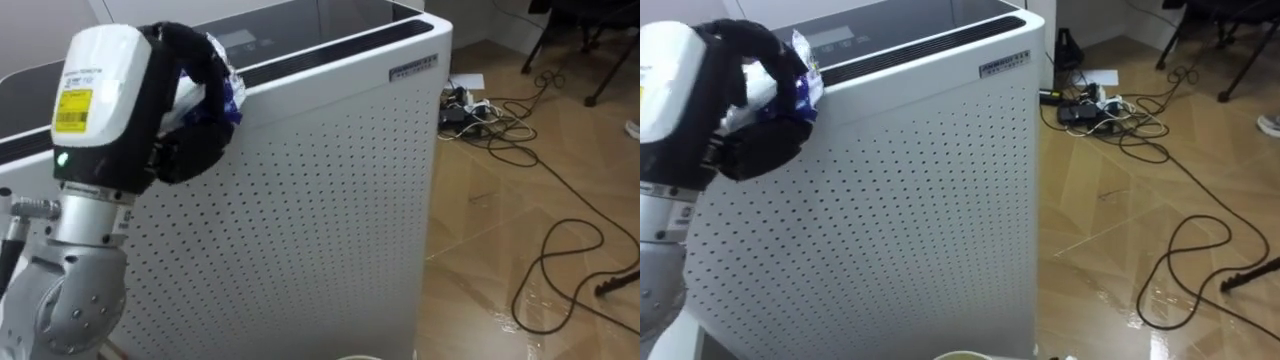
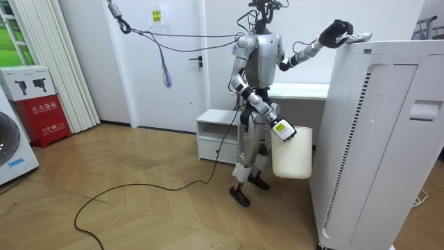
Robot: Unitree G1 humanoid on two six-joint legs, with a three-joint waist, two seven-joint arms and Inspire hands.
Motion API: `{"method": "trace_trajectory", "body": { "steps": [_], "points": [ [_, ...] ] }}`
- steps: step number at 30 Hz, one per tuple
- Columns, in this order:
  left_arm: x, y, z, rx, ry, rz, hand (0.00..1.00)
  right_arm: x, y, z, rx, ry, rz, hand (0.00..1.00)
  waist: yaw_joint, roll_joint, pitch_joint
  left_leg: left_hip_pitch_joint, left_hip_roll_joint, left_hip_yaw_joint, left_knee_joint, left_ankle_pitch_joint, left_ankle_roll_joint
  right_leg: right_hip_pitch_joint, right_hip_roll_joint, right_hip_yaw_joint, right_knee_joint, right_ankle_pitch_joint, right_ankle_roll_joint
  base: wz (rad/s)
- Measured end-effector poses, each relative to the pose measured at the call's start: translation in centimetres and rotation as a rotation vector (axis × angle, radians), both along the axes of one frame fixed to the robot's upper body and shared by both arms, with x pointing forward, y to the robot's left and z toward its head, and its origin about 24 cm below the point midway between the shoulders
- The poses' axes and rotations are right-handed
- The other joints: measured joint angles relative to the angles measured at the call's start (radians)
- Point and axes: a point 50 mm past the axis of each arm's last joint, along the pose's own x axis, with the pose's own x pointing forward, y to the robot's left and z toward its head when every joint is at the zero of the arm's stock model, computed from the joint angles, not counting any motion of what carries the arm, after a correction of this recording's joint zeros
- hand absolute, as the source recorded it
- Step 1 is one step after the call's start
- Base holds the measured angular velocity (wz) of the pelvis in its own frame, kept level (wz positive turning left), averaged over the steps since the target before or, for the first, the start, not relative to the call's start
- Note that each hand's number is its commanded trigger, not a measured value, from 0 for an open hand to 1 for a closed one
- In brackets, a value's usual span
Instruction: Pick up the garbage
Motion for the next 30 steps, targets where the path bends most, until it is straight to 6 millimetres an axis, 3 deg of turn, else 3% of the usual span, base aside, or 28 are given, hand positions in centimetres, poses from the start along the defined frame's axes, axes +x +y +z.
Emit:
{"method": "trace_trajectory", "body": {
  "steps": [5, 12, 21, 26, 29, 30],
  "points": [
    [-1.1, -2.1, 0.5, -0.247, 0.099, -0.372, 1.00, 0.0, 0.7, -0.1, 0.021, 0.009, 0.039, 1.00, 0.000, -0.007, -0.0002, -0.007, -0.003, -0.022, 0.002, 0.000, 0.000, -0.001, -0.001, -0.013, -0.001, 0.000, 0.000, 0.12],
    [-2.3, -6.6, -2.5, -0.305, 0.464, -0.887, 1.00, 0.3, 2.0, -0.2, 0.025, -0.022, 0.084, 1.00, -0.007, -0.001, -0.0027, -0.021, 0.000, -0.005, 0.004, 0.000, 0.000, -0.017, -0.001, -0.009, -0.001, 0.000, 0.000, -0.04],
    [-3.3, -7.1, -1.9, -0.361, 0.531, -1.176, 1.00, -0.5, 1.8, -1.2, 0.006, 0.026, 0.081, 1.00, -0.023, 0.006, -0.0068, -0.028, 0.001, 0.000, 0.005, 0.000, 0.000, -0.020, -0.001, -0.006, 0.000, 0.000, 0.000, 0.00],
    [-3.5, -7.3, -1.9, -0.337, 0.541, -1.218, 1.00, -0.4, 1.9, -1.1, 0.005, 0.023, 0.083, 1.00, -0.019, 0.004, -0.0058, -0.044, 0.002, 0.001, 0.011, 0.000, 0.000, -0.042, 0.000, 0.000, 0.007, 0.000, 0.000, -0.02],
    [-3.0, -7.3, -2.9, -0.351, 0.582, -1.207, 1.00, 0.3, 2.0, -1.1, -0.011, 0.010, 0.092, 1.00, -0.010, -0.004, 0.0040, -0.059, 0.003, 0.002, 0.020, 0.000, 0.000, -0.058, 0.000, 0.001, 0.020, 0.000, 0.000, 0.00],
    [-2.5, -7.2, -3.6, -0.357, 0.616, -1.180, 1.00, 1.0, 2.0, -1.0, -0.019, 0.000, 0.089, 1.00, -0.004, -0.003, 0.0034, -0.080, 0.003, -0.006, 0.031, 0.000, 0.000, -0.076, -0.001, 0.000, 0.024, 0.000, 0.000, 0.04]
  ]
}}
